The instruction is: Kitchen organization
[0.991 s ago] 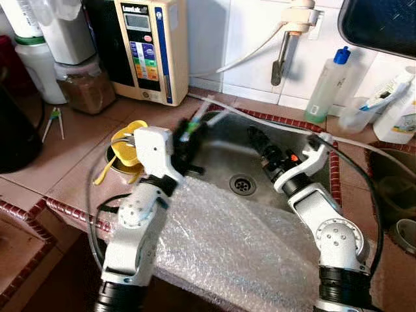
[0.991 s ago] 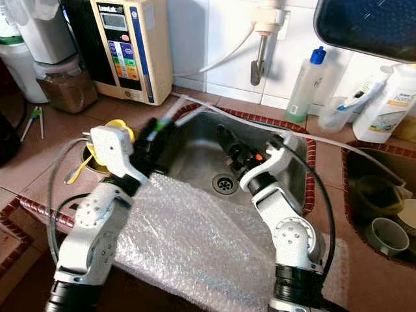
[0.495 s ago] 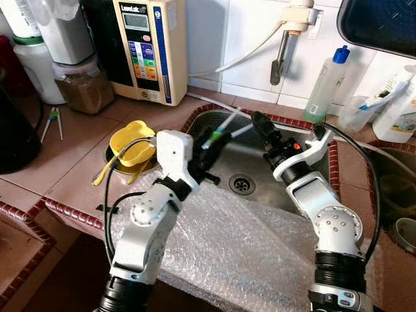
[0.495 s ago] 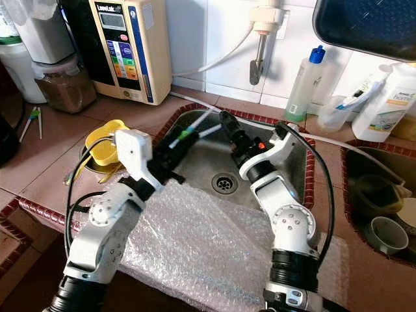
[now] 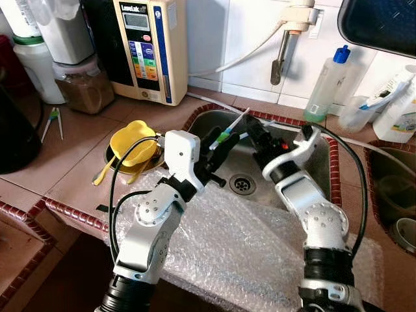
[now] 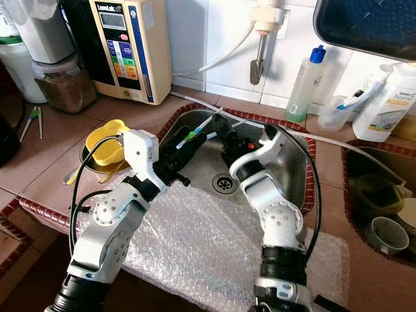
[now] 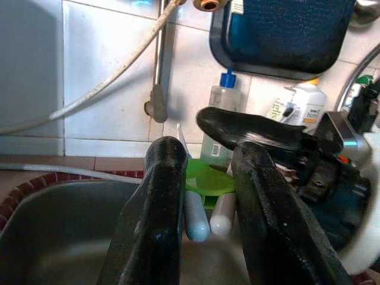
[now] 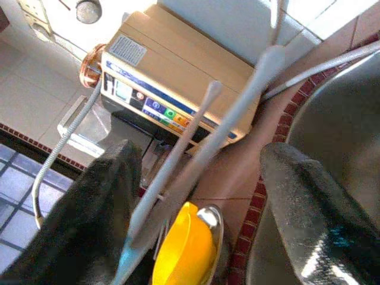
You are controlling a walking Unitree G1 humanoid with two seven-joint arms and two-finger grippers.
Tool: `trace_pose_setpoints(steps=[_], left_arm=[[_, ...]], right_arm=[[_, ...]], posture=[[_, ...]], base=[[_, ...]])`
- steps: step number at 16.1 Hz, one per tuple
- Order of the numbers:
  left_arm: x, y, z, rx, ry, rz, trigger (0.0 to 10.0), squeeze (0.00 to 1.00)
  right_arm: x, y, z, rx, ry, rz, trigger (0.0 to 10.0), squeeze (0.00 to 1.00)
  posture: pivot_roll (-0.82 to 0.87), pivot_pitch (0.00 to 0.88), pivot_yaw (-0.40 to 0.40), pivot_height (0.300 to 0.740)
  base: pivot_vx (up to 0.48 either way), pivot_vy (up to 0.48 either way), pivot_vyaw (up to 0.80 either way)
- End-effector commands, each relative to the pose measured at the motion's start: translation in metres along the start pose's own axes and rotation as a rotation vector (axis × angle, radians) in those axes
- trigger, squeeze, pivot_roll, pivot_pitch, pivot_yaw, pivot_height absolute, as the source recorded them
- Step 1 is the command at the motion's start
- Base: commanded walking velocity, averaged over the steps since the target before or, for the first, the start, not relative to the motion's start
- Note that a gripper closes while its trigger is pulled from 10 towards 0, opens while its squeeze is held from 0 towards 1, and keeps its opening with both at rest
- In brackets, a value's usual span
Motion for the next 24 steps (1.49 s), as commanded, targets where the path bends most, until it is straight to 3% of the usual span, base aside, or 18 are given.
trace_pose_setpoints(steps=[1,6,7,15,16,17,20,21,22,23,24], left_arm=[[-0.001,0.004,-0.002,-0.013,-0.013,-0.009,0.0,0.00],[-0.001,0.004,-0.001,-0.019,-0.011,-0.011,0.0,0.00],[0.000,0.004,0.001,-0.024,-0.012,-0.012,0.0,0.00],[0.000,0.001,0.004,-0.039,-0.001,0.003,0.2,0.00],[0.000,0.001,0.004,-0.039,-0.001,0.006,1.6,0.00],[0.001,0.000,0.005,-0.040,0.002,0.007,2.3,0.00],[0.002,0.000,0.005,-0.048,0.015,0.010,3.1,0.00],[0.002,0.000,0.005,-0.048,0.015,0.012,5.5,0.00],[0.003,-0.001,0.005,-0.041,0.014,0.014,6.9,0.00],[0.003,-0.002,0.006,-0.036,0.020,0.017,10.0,1.00],[0.004,-0.004,0.008,-0.028,0.028,0.021,10.0,1.00]], right_arm=[[-0.003,0.002,0.000,0.003,-0.006,-0.012,0.0,0.00],[-0.005,0.006,-0.002,0.016,-0.010,-0.009,0.0,0.00],[-0.005,0.012,-0.002,0.052,-0.008,0.001,0.0,0.00],[-0.004,0.022,-0.006,0.040,-0.022,-0.034,0.0,0.00],[-0.005,0.023,-0.006,0.035,-0.024,-0.037,0.0,0.00],[-0.005,0.023,-0.007,0.024,-0.026,-0.040,0.0,0.00],[-0.003,0.019,-0.009,-0.005,-0.033,-0.033,0.0,0.00],[-0.003,0.018,-0.009,-0.012,-0.033,-0.030,0.0,0.00],[-0.003,0.018,-0.008,-0.021,-0.031,-0.029,0.0,0.00],[-0.003,0.018,-0.008,-0.022,-0.031,-0.030,0.0,0.00],[-0.003,0.019,-0.008,-0.023,-0.031,-0.032,0.0,0.00]], posture=[[0.01,0.043,0.004,0.740],[0.01,0.041,0.006,0.740],[0.00,0.037,0.004,0.740],[0.01,0.041,0.013,0.740],[0.01,0.041,0.013,0.740],[0.01,0.042,0.012,0.740],[0.01,0.050,0.008,0.740],[0.01,0.053,0.008,0.740],[0.01,0.056,0.008,0.740],[0.01,0.057,0.009,0.740],[0.02,0.059,0.009,0.740]], base=[[0.000,0.000,0.00],[0.000,0.000,0.00],[0.000,0.000,0.00],[0.000,0.000,0.00],[0.000,0.000,0.00],[0.000,0.000,0.00],[0.000,0.000,0.00],[0.000,0.000,0.00],[0.000,0.000,0.00],[0.000,0.000,0.00],[0.000,0.000,0.00]])
Point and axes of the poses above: a point about 5 cm out from each wrist's last joint towards the gripper, its own x axis pointing back from the gripper into the wrist, its own y axis along the axis of the wrist's last joint, z = x × y, the point moved 6 cm from there along -x, pointing out of the wrist towards the gripper, and after that the axes turned 11 degrees about -x, right-handed, at the moved point
